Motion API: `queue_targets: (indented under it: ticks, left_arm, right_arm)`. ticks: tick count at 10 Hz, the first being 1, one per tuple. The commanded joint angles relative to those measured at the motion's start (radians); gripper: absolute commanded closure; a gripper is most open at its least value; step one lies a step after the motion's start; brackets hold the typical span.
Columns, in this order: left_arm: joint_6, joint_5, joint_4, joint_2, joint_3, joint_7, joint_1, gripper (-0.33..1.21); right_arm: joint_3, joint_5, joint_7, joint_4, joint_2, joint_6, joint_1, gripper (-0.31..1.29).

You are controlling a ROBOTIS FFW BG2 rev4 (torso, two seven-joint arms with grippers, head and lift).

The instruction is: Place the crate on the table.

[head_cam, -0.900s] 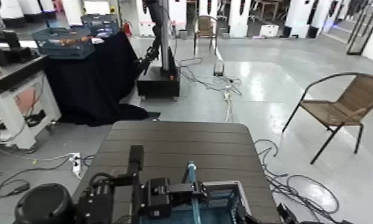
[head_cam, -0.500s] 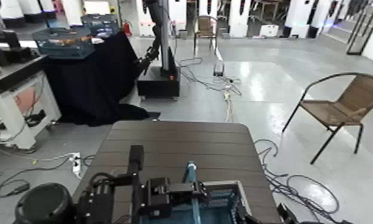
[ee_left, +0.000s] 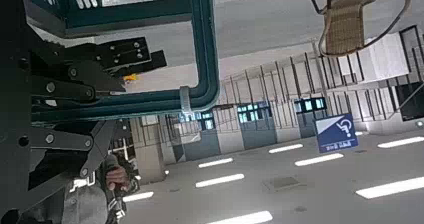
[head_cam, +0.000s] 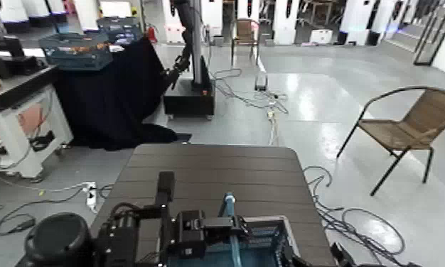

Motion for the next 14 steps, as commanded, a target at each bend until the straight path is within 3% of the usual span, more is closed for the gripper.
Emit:
queue_targets:
  ticks: [1, 8, 13, 14]
  left_arm:
    - [0.01, -0.016, 0.071, -0.002, -0.036, -0.026, -0.065, 1.19]
    - [-0.066, -0.287, 0.297, -0.038, -0.118, -0.314, -0.243, 1.19]
    - [-0.14, -0.477, 0.499, -0.064, -0.23, -0.581, -0.388, 1.19]
    - [-0.148, -0.482, 0.527, -0.067, -0.242, -0.598, -0.405, 1.19]
  right_arm:
    - [0.003, 0.0, 0.0, 0.003, 0.002, 0.0, -0.002, 0.13]
    - [0.015, -0.006, 0.002, 0.009, -0.002, -0.005, -0.011, 0.13]
    - [0.021, -0.009, 0.002, 0.011, -0.005, -0.002, -0.017, 0.13]
    - [0.024, -0.011, 0.003, 0.012, -0.006, 0.0, -0.021, 0.13]
